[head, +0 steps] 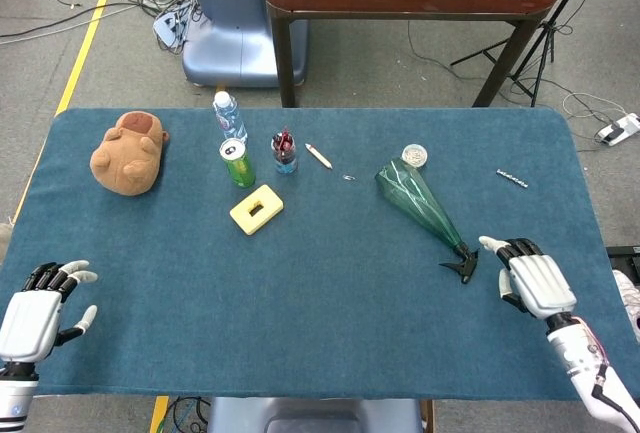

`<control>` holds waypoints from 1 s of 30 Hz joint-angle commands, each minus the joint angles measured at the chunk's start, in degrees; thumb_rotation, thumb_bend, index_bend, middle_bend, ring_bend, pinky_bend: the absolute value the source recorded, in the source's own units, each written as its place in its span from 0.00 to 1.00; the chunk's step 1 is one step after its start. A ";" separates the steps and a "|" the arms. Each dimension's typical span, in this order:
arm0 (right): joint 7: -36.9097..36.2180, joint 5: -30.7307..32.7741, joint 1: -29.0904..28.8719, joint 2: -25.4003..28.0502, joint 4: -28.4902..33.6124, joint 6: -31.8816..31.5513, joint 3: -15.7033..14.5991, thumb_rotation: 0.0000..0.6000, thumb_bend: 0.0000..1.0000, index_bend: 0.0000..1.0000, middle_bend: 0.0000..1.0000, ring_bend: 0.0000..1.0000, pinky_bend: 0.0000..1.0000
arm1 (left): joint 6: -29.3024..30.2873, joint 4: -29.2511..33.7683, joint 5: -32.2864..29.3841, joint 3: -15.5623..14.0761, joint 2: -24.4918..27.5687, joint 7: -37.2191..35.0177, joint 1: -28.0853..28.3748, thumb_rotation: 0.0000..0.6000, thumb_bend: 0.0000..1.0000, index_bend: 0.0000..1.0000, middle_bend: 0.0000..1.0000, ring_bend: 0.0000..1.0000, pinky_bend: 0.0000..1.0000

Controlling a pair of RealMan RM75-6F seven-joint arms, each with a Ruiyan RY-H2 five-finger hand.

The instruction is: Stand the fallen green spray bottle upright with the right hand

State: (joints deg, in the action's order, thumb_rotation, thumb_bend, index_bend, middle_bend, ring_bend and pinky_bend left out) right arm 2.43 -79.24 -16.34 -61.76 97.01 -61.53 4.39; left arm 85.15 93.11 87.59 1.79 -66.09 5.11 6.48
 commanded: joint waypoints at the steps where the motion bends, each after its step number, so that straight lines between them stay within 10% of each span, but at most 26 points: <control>1: 1.81 3.91 -2.82 -1.25 -2.63 3.91 1.15 1.00 0.86 0.15 0.22 0.12 0.15 | -0.06 -0.02 0.00 -0.02 -0.05 0.04 0.02 1.00 0.33 0.36 0.25 0.21 0.14; 13: 5.21 14.17 -10.09 -6.54 -11.23 13.24 3.83 1.00 0.18 0.15 0.16 0.06 0.10 | -0.24 0.34 -0.07 -0.11 -0.09 0.79 0.04 1.00 0.33 0.36 0.25 0.21 0.14; 30: 2.19 16.47 -14.71 -12.55 -19.64 21.42 2.37 1.00 0.19 0.15 0.16 0.06 0.10 | -0.33 0.67 -0.49 -0.17 0.20 1.38 -0.17 1.00 0.33 0.37 0.25 0.21 0.14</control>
State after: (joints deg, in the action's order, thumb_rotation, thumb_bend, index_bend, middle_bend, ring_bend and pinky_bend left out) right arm 4.97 -62.55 -30.93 -74.08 77.50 -40.37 6.94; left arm 84.83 93.78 87.11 1.62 -65.87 6.49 6.31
